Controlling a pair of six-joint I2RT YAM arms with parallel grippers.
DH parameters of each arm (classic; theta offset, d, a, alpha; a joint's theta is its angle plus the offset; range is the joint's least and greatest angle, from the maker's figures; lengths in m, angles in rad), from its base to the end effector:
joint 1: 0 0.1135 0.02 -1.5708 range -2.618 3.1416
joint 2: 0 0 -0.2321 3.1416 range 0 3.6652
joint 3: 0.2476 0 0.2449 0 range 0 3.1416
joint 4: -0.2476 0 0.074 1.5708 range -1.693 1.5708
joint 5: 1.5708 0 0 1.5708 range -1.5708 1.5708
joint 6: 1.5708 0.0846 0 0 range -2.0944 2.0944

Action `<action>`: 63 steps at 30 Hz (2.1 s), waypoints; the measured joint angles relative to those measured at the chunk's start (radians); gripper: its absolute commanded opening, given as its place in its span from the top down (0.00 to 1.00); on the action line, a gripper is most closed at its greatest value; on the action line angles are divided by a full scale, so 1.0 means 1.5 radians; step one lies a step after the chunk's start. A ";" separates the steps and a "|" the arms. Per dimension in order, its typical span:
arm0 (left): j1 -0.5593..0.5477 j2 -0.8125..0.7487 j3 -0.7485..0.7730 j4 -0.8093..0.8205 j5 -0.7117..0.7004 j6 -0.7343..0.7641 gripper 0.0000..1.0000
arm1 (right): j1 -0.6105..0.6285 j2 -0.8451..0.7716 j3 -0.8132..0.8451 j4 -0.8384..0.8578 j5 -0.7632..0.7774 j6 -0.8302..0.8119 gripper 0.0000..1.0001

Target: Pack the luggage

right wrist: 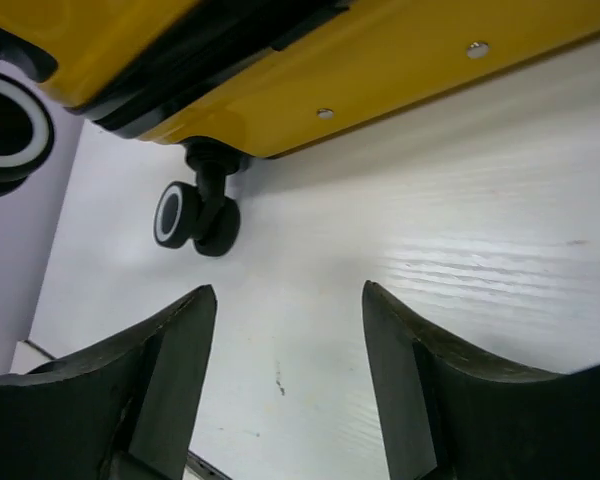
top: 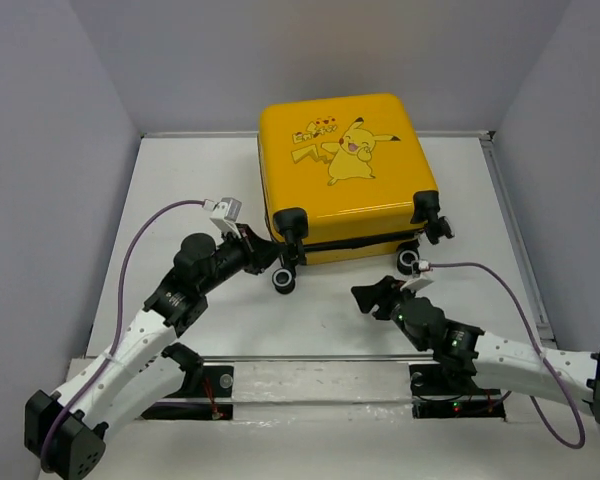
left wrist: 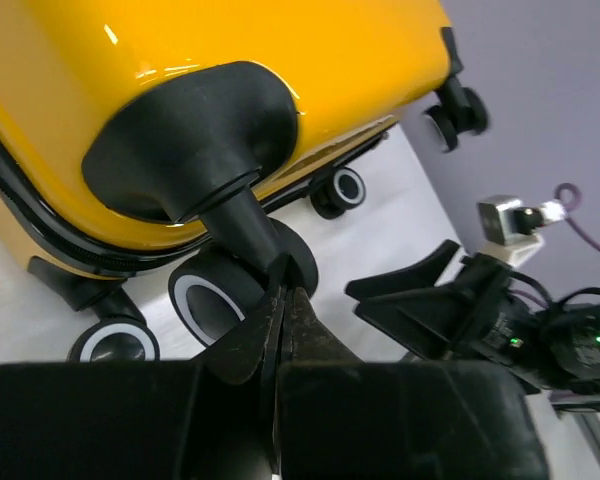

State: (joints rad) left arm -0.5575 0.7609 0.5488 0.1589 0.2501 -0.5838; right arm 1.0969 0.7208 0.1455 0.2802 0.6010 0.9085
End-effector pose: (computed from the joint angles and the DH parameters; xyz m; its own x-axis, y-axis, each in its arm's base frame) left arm 0.2031 -0.1513 0.2739 -0.4358 -0.3576 -0.8259 0.5778 0.5924 -0.5614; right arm 0.1407 0.1695 0.1460 -0.4656 0.5173 -0.7180 -0.1948 0.7316 0.6534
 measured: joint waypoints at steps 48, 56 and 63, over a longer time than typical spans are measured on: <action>-0.077 0.142 0.071 -0.075 -0.013 0.006 0.02 | -0.305 -0.153 0.191 -0.480 0.011 -0.072 0.35; -0.077 0.143 0.057 -0.007 -0.055 -0.042 0.05 | -0.414 -0.136 0.131 -0.323 -0.064 -0.187 0.31; -0.077 0.141 0.019 0.041 -0.071 -0.083 0.12 | -0.599 -0.073 0.085 -0.170 -0.248 -0.255 0.27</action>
State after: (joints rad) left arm -0.6735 0.9722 0.5774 0.2207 0.1440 -0.7090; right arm 0.1989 0.6113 0.2729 0.0254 0.2291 0.5255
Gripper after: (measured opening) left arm 0.927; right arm 0.721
